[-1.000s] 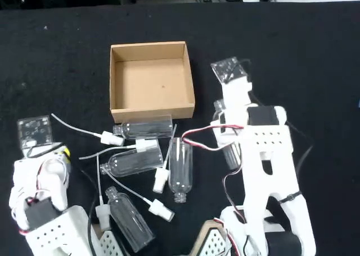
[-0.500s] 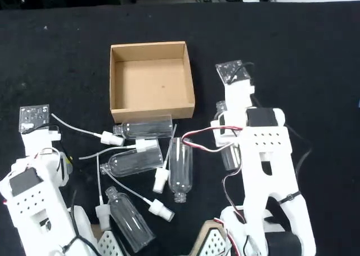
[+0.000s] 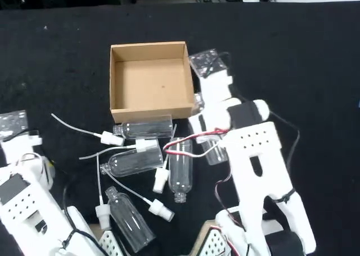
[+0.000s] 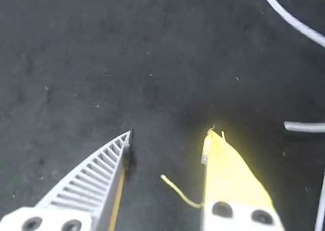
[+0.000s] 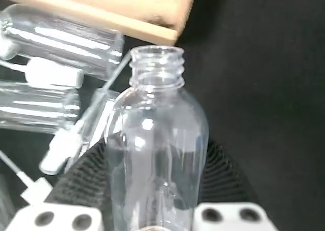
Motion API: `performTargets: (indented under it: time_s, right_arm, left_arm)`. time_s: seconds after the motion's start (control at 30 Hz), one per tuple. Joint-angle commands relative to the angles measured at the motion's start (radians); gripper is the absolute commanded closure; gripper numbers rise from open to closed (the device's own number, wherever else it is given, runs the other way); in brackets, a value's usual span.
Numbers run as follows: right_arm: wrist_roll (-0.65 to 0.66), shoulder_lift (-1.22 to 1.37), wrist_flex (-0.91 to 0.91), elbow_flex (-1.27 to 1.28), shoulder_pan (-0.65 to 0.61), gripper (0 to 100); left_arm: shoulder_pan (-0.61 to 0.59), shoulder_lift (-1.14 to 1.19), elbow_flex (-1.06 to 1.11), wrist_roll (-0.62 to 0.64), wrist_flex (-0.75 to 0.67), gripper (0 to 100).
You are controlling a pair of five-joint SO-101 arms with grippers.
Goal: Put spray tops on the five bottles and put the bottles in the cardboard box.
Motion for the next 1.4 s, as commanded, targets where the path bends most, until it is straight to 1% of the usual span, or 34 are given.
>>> performTargets:
  time_s: [0.0,0.13,0.2,0.27,0.33,0.43,0.53,0.67,0.77,0.83,0.9,0.97,1.03,1.1,1.17,1.27,1.37]
  right_arm:
    - [0.078,-0.021,0.000,0.036,0.100,91.7]
    - [0.081,-0.021,0.003,0.051,0.106,91.7]
    - [0.080,-0.028,0.012,0.022,0.063,91.7]
    - [0.069,-0.047,0.035,-0.027,-0.006,91.7]
    - [0.000,-0.054,0.041,-0.091,-0.109,91.7]
    - [-0.124,-0.013,-0.009,-0.170,-0.278,92.0]
    - [-0.124,0.071,-0.054,-0.217,-0.407,92.0]
    - [-0.132,0.202,-0.112,-0.325,-0.489,92.0]
    - [-0.132,0.263,-0.068,-0.412,-0.502,92.0]
    - [-0.132,0.263,0.014,-0.443,-0.450,92.0]
    - [-0.129,0.240,0.089,-0.443,-0.356,92.0]
    - [-0.123,0.211,0.143,-0.406,-0.215,92.0]
    - [-0.120,0.174,0.150,-0.331,-0.064,92.0]
    - [-0.077,0.130,0.110,-0.214,0.060,92.0]
    - [-0.032,0.067,0.034,-0.062,0.129,92.0]
    - [-0.002,-0.039,-0.137,0.179,0.181,92.0]
    - [-0.002,-0.102,-0.258,0.331,0.196,91.7]
  left_arm:
    - [0.082,0.003,-0.084,-0.052,0.084,79]
    - [0.127,0.003,-0.125,-0.048,0.138,79]
    - [0.122,0.003,-0.148,-0.037,0.143,79]
    - [0.076,0.003,-0.173,0.003,0.144,79]
    - [0.027,0.005,-0.188,0.023,0.144,79]
    - [-0.045,0.051,-0.209,0.028,0.135,79]
    - [-0.117,0.160,-0.272,0.025,0.133,79]
    - [-0.214,0.319,-0.381,0.026,0.135,79]
    - [-0.255,0.396,-0.409,0.023,0.135,79]
    - [-0.254,0.420,-0.409,0.023,0.135,79]
    - [-0.239,0.423,-0.407,0.023,0.140,79]
    - [-0.200,0.423,-0.406,0.023,0.146,79]
    - [-0.153,0.423,-0.414,0.023,0.181,79]
    - [-0.085,0.422,-0.417,0.021,0.229,79]
    - [-0.010,0.422,-0.417,0.021,0.273,79]
    - [0.087,0.422,-0.417,0.025,0.324,79]
    - [0.137,0.422,-0.410,0.028,0.348,79]
